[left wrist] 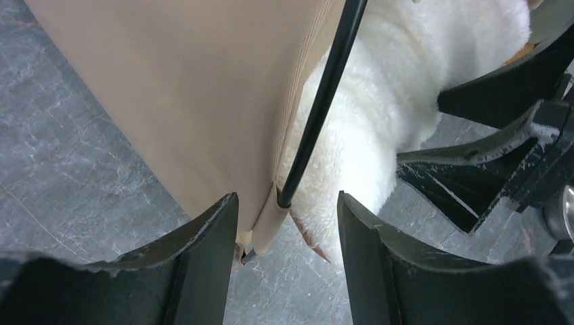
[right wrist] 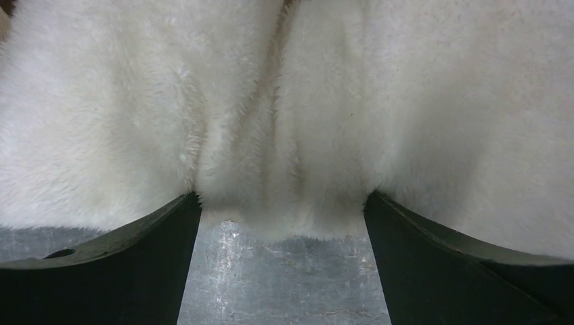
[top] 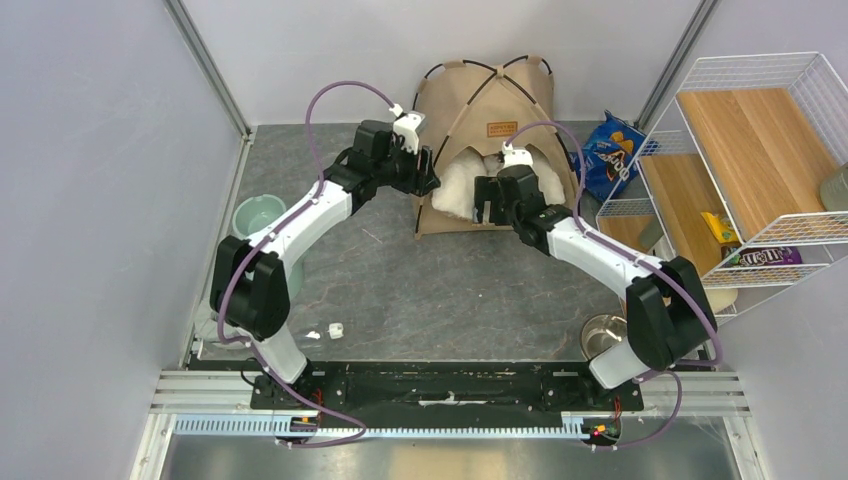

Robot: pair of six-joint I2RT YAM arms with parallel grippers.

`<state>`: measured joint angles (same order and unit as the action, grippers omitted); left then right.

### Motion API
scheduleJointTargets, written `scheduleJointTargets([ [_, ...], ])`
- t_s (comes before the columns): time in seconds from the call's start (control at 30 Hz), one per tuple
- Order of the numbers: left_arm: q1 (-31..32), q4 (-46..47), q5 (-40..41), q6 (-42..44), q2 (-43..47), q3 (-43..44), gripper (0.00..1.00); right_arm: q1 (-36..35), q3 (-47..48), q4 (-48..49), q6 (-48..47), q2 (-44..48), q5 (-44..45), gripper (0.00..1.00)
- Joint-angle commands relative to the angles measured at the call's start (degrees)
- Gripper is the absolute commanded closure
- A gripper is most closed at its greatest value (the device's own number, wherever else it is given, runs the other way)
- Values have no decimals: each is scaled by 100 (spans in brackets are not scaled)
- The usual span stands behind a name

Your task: Set up the pet tent

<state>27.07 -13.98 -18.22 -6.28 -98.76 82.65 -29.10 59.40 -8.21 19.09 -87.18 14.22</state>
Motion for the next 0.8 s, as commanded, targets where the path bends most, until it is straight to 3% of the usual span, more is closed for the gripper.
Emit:
scheduleJointTargets([
  [0.0, -18, 637, 103, 107, 371, -394, 38, -17, -42, 231, 217, -246, -120, 5],
  [0.1, -18, 992, 121, -5, 326, -645, 46, -21, -77, 461, 267, -400, -22, 7],
  [0.23, -6, 1196, 252, -119, 97, -599, 64, -12, -246, 1045, 408, -570, 321, 10],
  [0.4, -8, 1013, 326, -21, -75, -461, 98, -18, -266, 1747, 401, -1003, 614, 11],
  [0.77, -17, 439, -100, 421, 123, -319, 98, -20, 567, 3033, -336, -1926, 1243, 10],
])
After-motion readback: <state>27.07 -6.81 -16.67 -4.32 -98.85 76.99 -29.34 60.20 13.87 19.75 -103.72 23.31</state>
